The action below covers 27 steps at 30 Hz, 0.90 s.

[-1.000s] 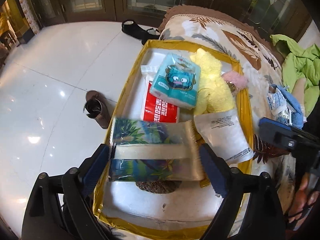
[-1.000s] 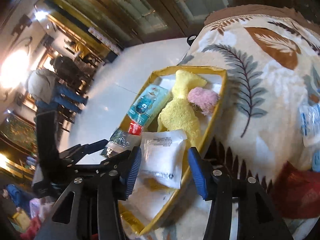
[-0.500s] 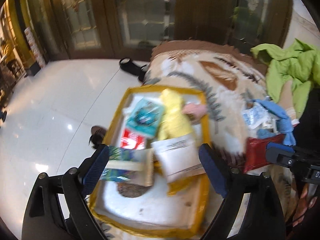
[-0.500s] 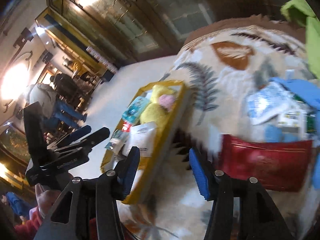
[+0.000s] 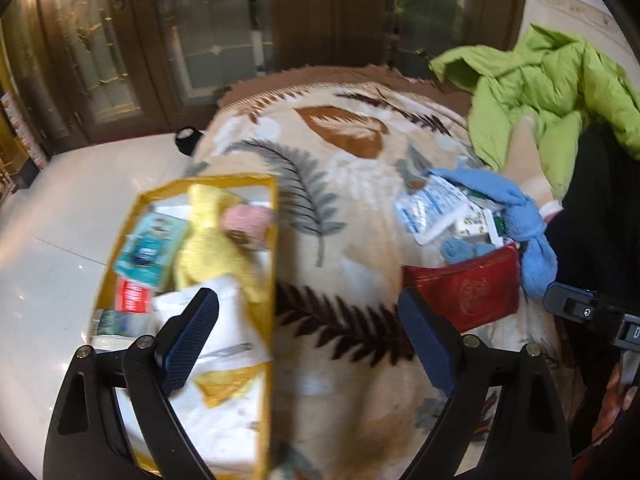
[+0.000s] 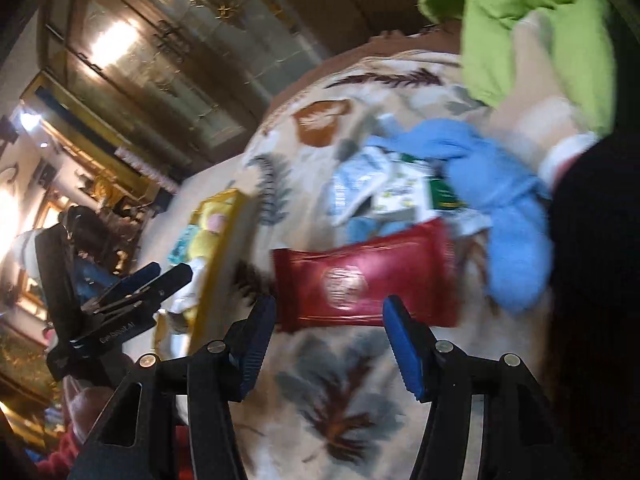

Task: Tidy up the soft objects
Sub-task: 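Grasp the red gold-logo wrapper with left tool while right tool reaches toward the blue towel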

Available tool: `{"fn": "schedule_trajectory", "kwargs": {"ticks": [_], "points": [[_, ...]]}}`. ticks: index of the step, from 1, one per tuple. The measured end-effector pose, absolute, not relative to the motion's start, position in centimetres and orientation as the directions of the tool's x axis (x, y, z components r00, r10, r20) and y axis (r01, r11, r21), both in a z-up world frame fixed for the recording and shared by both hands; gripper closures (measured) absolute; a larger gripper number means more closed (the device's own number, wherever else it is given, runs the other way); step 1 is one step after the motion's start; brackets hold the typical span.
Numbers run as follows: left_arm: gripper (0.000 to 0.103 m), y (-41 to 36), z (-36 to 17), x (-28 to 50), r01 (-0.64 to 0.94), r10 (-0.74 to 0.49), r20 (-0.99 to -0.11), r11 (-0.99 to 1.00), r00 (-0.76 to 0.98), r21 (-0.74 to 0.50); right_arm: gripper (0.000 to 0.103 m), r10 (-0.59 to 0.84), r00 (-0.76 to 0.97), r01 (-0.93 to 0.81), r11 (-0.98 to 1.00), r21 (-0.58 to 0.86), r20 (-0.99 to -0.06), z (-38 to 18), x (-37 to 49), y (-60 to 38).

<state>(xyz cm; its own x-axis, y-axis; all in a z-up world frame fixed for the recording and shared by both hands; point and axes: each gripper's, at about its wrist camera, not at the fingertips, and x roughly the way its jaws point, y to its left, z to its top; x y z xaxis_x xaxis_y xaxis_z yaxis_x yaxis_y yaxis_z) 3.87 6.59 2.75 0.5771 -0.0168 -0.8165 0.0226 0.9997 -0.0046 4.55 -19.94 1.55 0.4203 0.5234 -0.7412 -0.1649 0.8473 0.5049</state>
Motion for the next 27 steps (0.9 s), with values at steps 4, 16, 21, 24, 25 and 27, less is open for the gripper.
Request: {"fn": "schedule_trajectory", "kwargs": {"ticks": [4,16,21,24,25,27], "points": [[0.011,4.4,1.2,5.0,0.070,-0.078,-0.840,0.996,0.537,-0.047,0.044,0.508,0.417,-0.118,0.853,0.509,-0.754,0.4,4.7,-21.4],[0.000,1.0,-1.2,5.4,0.199,-0.155,-0.861,0.978,0.484,-0.064,0.043,0.545,0.385,-0.041,0.816,0.576,-0.745,-1.5,6.0,-22.7],[0.000,-2.5,-0.8,5.5,0.488,-0.294,-0.836,0.872,0.463,-0.037,0.042,0.538,0.401,-0.030,0.817,0.576,-0.742,-1.4,6.0,-23.4],[0.000,-4.5,-1.2,5.4,0.655,-0.325,-0.835,0.754,0.443,0.054,0.042,0.539,0.411,-0.020,0.811,0.584,-0.735,-1.2,6.0,-24.0],[0.000,-5.2,-1.5,5.5,0.693,-0.314,-0.845,0.716,0.433,0.089,0.042,0.539,0.412,-0.019,0.811,0.585,-0.734,-1.2,6.1,-24.1],[0.000,-6.0,-2.2,5.9,0.736,-0.294,-0.864,0.665,0.409,0.122,0.042,0.544,0.414,-0.010,0.804,0.594,-0.730,-1.3,6.2,-24.4]]}}
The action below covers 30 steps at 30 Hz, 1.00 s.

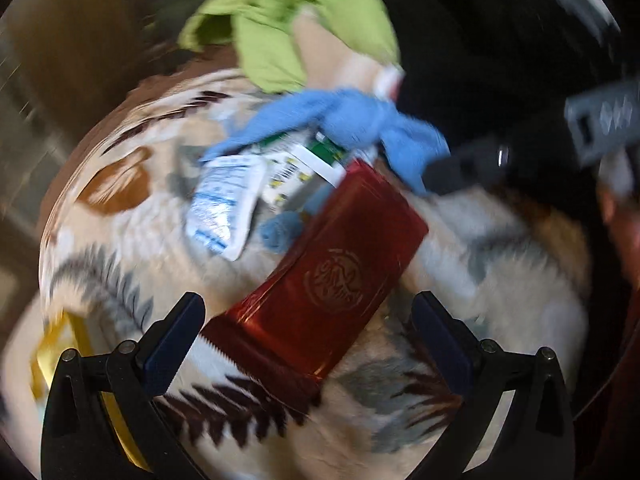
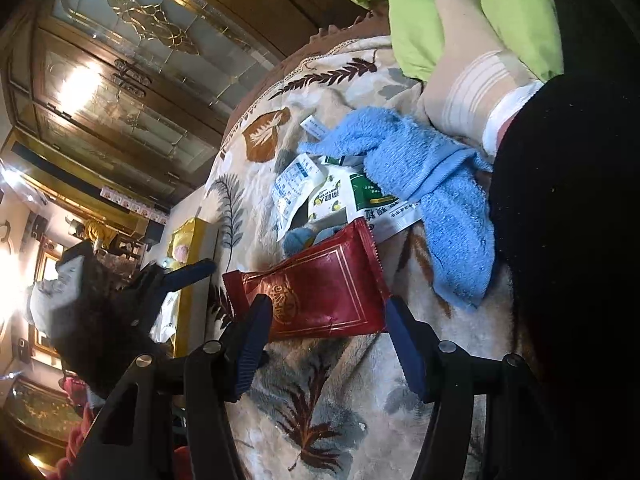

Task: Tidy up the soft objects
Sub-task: 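Grasp the red gold-logo wrapper with left tool while right tool reaches toward the blue towel, then grasp the blue towel with right tool while left tool lifts the red wrapper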

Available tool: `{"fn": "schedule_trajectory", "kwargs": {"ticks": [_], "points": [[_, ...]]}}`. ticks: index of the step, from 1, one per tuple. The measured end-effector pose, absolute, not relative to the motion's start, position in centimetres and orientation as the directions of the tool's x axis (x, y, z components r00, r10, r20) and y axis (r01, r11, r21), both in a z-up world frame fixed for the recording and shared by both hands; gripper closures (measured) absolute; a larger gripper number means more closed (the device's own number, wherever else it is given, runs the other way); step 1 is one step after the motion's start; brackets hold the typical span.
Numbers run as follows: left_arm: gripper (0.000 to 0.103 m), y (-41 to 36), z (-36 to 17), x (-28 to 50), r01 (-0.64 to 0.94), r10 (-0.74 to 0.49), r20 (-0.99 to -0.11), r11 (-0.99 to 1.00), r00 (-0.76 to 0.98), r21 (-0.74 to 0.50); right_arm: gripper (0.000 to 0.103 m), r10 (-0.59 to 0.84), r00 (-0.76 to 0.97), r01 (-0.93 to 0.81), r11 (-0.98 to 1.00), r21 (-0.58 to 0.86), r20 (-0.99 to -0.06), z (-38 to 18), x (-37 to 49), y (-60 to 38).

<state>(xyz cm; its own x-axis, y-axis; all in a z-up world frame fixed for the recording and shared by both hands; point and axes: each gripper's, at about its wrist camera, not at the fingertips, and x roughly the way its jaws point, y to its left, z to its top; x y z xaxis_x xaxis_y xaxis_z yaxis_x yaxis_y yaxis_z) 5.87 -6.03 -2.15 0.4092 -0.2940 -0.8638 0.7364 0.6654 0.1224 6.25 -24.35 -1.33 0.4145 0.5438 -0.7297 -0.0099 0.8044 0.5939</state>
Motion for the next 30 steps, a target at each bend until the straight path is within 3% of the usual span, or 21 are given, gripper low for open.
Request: {"fn": "schedule_trajectory", "kwargs": {"ticks": [9,18,22,30], "points": [[0.000,-9.6,-6.9,7.3,0.832,-0.143,-0.930,0.508,0.340,0.225,0.042,0.541,0.409,0.018,0.800,0.600,-0.734,-1.9,7.0,-25.1],[0.003,-9.3,-7.2,8.9,0.812,-0.182,-0.951,0.574,0.250,0.103,0.041,0.531,0.399,0.032,0.807,0.590,-0.747,-2.3,7.3,-25.2],[0.030,-9.3,-6.2,8.3,0.805,-0.219,-0.939,0.587,0.267,0.092,0.041,0.516,0.416,0.051,0.809,0.585,-0.749,-2.2,7.4,-25.7],[0.040,-8.1,-5.2,7.0,0.757,-0.237,-0.921,0.647,0.308,0.087,0.041,0.444,0.461,0.042,0.854,0.519,-0.768,-0.8,8.9,-25.8]]}}
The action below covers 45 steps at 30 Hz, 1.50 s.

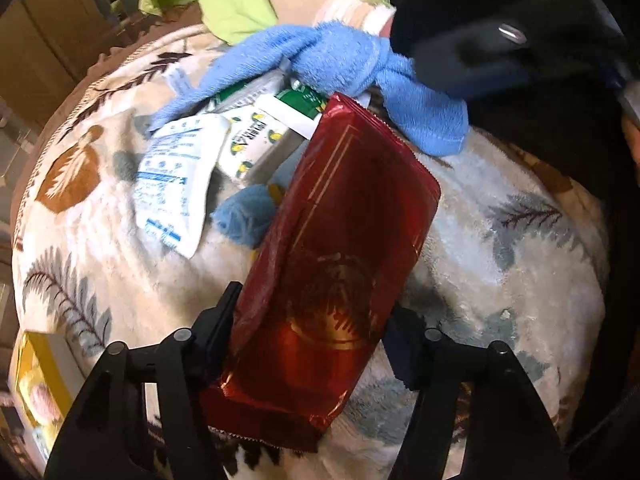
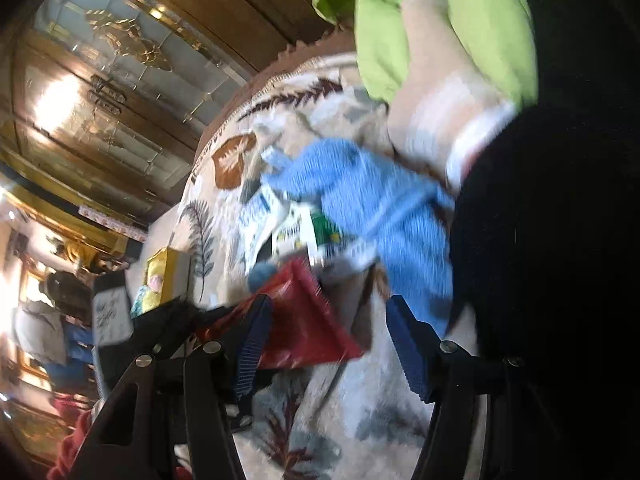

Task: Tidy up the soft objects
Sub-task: 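Grasp the blue towel with right tool while left tool lifts the red wrapper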

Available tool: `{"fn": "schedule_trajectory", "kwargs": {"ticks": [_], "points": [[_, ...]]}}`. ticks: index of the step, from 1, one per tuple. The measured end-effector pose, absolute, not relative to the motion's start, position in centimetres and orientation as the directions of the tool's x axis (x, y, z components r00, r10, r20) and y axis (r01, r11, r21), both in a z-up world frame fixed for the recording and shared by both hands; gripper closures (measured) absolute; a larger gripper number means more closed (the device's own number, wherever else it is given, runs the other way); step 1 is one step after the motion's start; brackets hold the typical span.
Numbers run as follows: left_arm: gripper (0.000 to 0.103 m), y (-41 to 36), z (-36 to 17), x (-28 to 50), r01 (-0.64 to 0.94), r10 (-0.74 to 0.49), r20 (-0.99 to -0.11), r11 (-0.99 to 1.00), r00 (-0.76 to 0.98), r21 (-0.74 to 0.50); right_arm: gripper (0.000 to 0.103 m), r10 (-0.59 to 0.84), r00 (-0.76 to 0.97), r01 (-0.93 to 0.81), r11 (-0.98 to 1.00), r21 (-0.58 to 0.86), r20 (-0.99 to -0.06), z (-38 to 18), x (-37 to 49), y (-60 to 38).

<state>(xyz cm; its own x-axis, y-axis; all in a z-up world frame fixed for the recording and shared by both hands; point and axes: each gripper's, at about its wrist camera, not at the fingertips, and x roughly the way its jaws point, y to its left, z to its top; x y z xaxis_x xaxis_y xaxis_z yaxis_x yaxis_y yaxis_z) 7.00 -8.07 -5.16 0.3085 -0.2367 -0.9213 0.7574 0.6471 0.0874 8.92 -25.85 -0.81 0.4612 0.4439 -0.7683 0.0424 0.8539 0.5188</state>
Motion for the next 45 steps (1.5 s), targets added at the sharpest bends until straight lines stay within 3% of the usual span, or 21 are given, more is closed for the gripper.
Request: {"fn": "schedule_trajectory", "kwargs": {"ticks": [7,9,11,13,15,24,25,28,34,36,38,41,45], "points": [[0.043,-5.4,-3.1,6.9,0.686,-0.284,-0.915,0.727,0.287,-0.011,0.040,0.316,0.481,-0.115,0.947,0.299,-0.818,1.7,14.4,-23.8],[0.044,-4.8,-2.6,7.0,0.659,-0.296,-0.913,0.751,0.281,-0.040,0.032,0.255,0.454,-0.161,0.966,0.203,-0.854,1.2,16.2,-23.3],[0.048,-3.6,-2.0,6.9,0.615,-0.318,-0.908,0.783,0.271,-0.090,0.031,0.202,0.411,-0.176,0.974,0.140,-0.889,-0.2,17.4,-22.9],[0.049,-2.5,-1.5,7.6,0.555,-0.345,-0.900,0.818,0.266,-0.150,0.037,0.212,0.340,-0.180,0.971,0.157,-0.916,-2.2,18.2,-22.7],[0.049,-1.3,-1.0,7.9,0.507,-0.368,-0.889,0.840,0.274,-0.192,0.056,0.196,0.318,-0.147,0.977,0.157,-0.928,-3.7,18.3,-22.9],[0.049,-2.0,-3.2,10.1,0.493,-0.290,-0.913,0.862,0.286,-0.120,0.060,0.352,0.338,-0.096,0.935,0.340,-0.873,-2.6,15.0,-24.8],[0.047,-2.2,-3.2,10.2,0.507,-0.306,-0.908,0.852,0.285,-0.128,0.059,0.362,0.338,-0.095,0.931,0.351,-0.868,-2.5,14.7,-24.8],[0.012,-3.2,-3.3,10.5,0.565,-0.293,-0.912,0.821,0.285,-0.087,0.059,0.378,0.332,-0.089,0.924,0.371,-0.864,-2.7,14.3,-24.7],[0.013,-4.2,-5.1,12.8,0.555,-0.282,-0.933,0.824,0.224,-0.116,0.059,0.394,0.339,-0.083,0.917,0.390,-0.854,-3.1,14.5,-24.4],[0.033,-4.6,-5.9,13.2,0.548,-0.247,-0.943,0.832,0.222,-0.089,0.059,0.400,0.342,-0.082,0.914,0.397,-0.850,-3.1,14.3,-24.3],[0.046,-4.4,-6.0,13.2,0.533,-0.252,-0.941,0.841,0.227,-0.096,0.059,0.414,0.350,-0.068,0.906,0.418,-0.840,-3.1,14.1,-24.6],[0.054,-3.8,-5.7,13.0,0.511,-0.270,-0.935,0.851,0.231,-0.120,0.059,0.438,0.356,-0.040,0.889,0.455,-0.825,-3.3,13.8,-25.1],[0.056,-2.6,-5.4,11.9,0.467,-0.290,-0.919,0.873,0.268,-0.140,0.060,0.498,0.380,-0.030,0.849,0.527,-0.780,-2.3,12.7,-25.1]]}}
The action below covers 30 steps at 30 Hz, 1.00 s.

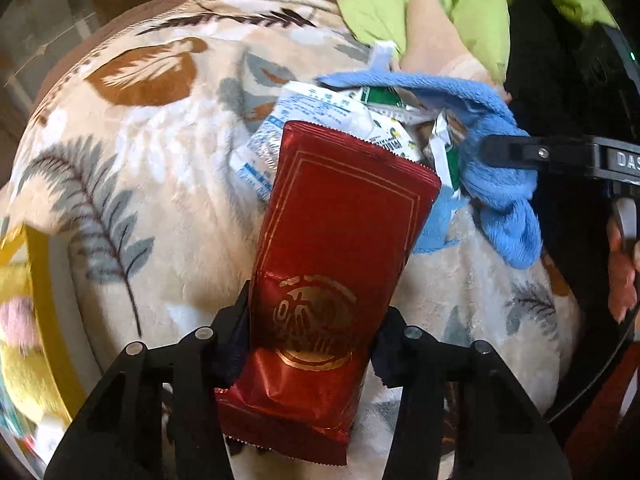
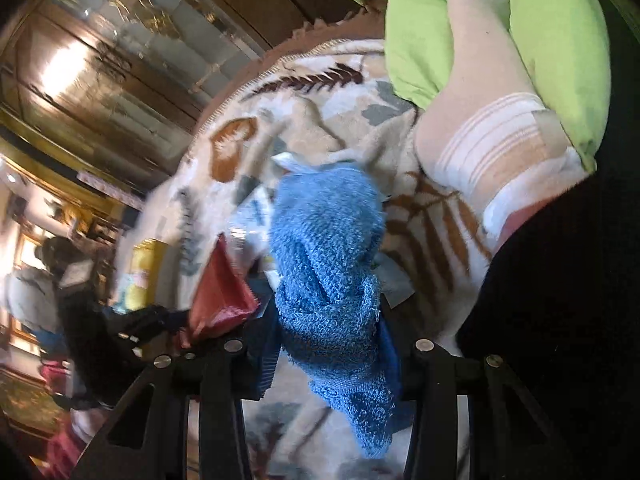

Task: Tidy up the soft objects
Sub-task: 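Grasp the blue towel with right tool while left tool lifts the red wrapper, then lower the red wrapper into the box with left tool while right tool drops the towel in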

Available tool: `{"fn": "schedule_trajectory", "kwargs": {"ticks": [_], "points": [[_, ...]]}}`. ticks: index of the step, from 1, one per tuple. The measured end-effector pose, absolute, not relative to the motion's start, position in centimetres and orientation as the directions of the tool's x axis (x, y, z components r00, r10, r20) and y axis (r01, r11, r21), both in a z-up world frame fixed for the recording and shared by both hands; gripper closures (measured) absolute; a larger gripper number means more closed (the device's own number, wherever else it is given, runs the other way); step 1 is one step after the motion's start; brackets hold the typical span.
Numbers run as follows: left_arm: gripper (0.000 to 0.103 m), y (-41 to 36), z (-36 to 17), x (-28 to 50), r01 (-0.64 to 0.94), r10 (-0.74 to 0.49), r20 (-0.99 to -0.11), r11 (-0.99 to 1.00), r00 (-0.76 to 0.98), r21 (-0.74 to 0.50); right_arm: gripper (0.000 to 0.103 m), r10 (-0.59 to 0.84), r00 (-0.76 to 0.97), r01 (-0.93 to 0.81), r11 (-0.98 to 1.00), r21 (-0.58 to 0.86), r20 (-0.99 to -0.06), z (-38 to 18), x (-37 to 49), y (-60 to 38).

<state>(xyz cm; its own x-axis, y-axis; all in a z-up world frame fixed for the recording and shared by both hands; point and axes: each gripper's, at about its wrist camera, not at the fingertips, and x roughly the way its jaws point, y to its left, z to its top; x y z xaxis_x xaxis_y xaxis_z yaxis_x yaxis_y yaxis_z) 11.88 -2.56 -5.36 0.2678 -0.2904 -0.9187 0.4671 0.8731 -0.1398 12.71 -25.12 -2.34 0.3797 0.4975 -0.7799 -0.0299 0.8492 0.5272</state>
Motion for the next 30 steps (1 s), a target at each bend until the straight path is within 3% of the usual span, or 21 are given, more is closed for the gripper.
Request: {"fn": "schedule_trajectory", "kwargs": {"ticks": [13,30], "points": [[0.056,2.5,-0.2,7.4,0.342,-0.325,-0.861,0.920,0.391,-0.192,0.060,0.619,0.424,-0.117,0.762,0.637,-0.661,2.5,9.8,-21.6],[0.056,17.3,4.6,5.1,0.046,-0.124,-0.841,0.992,0.526,-0.118,0.060,0.753,0.318,-0.308,0.656,0.689,-0.575,8.0,11.6,-6.3]]}}
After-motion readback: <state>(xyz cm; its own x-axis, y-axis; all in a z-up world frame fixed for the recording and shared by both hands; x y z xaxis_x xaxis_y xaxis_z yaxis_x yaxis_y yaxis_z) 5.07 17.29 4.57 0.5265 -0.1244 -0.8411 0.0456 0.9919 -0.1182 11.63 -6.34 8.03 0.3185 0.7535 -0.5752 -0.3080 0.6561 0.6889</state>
